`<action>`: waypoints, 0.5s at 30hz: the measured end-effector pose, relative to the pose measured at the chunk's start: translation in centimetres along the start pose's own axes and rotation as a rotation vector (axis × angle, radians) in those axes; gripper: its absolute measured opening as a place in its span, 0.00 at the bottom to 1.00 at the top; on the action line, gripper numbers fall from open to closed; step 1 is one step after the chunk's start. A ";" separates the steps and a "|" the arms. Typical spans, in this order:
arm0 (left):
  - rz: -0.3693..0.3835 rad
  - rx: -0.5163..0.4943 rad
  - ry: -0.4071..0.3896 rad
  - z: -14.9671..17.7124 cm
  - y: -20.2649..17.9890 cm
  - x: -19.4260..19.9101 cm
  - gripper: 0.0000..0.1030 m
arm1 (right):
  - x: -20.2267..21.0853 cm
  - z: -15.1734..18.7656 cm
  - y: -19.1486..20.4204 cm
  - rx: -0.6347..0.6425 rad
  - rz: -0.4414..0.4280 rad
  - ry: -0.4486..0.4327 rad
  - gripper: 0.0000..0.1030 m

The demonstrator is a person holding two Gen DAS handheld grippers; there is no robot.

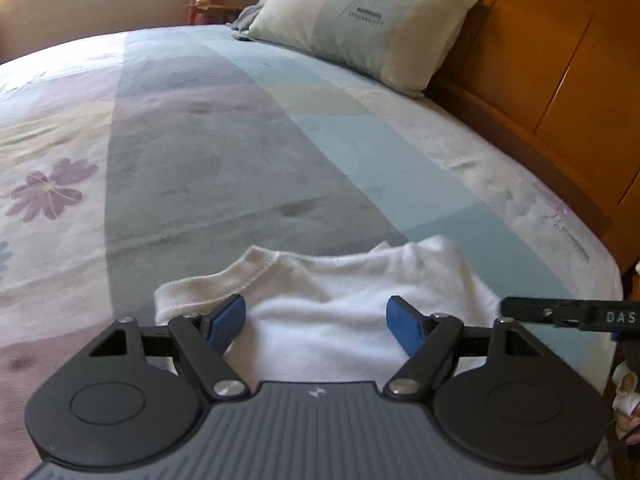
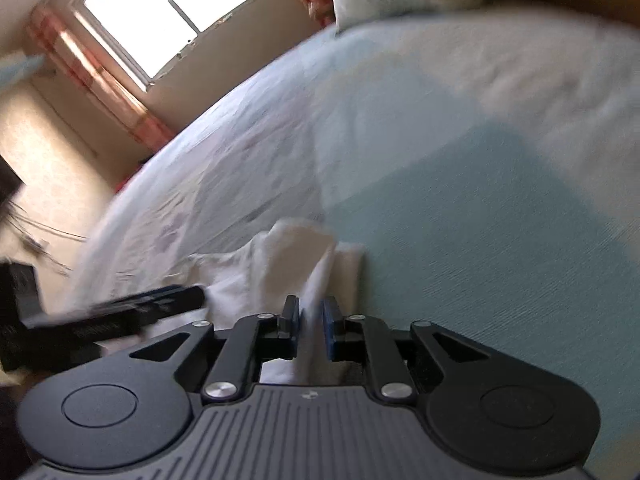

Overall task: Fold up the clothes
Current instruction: 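Open the right tool and lift both tools away from the shirt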

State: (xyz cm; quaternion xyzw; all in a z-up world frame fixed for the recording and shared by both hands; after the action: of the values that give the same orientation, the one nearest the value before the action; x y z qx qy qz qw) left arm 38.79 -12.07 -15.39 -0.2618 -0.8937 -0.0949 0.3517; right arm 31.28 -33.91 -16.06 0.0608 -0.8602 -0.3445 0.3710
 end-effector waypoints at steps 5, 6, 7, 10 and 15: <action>-0.025 -0.055 0.005 0.8 -0.7 3.9 0.75 | 5.3 1.6 4.7 0.332 -0.092 -0.050 0.26; -0.023 -0.064 0.005 1.3 -1.2 4.8 0.75 | 5.4 3.0 5.6 0.386 -0.129 -0.009 0.26; -0.015 -0.066 0.002 1.6 -1.6 5.6 0.75 | 5.4 4.4 6.4 0.440 -0.165 0.032 0.26; 0.016 -0.059 0.001 2.7 -2.8 7.5 0.76 | 3.8 7.0 6.0 0.562 -0.121 0.117 0.25; 0.061 -0.077 0.030 4.5 -5.3 9.1 0.76 | 2.0 5.2 2.0 0.473 -0.048 0.123 0.00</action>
State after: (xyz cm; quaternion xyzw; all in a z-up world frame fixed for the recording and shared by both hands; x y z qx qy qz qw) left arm 27.78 -11.27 -12.51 -0.3010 -0.8756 -0.1224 0.3574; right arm 26.63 -30.24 -16.11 0.1874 -0.8910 -0.1378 0.3898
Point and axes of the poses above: each gripper's, at about its wrist camera, not at the fingertips, and x roughly against the way its jaws point, y to its left, z to its underside, the point moved 8 cm from there along -x, roughly the way its jaws point, and after that the axes turned 15 degrees about -x, right-handed, at the moved point
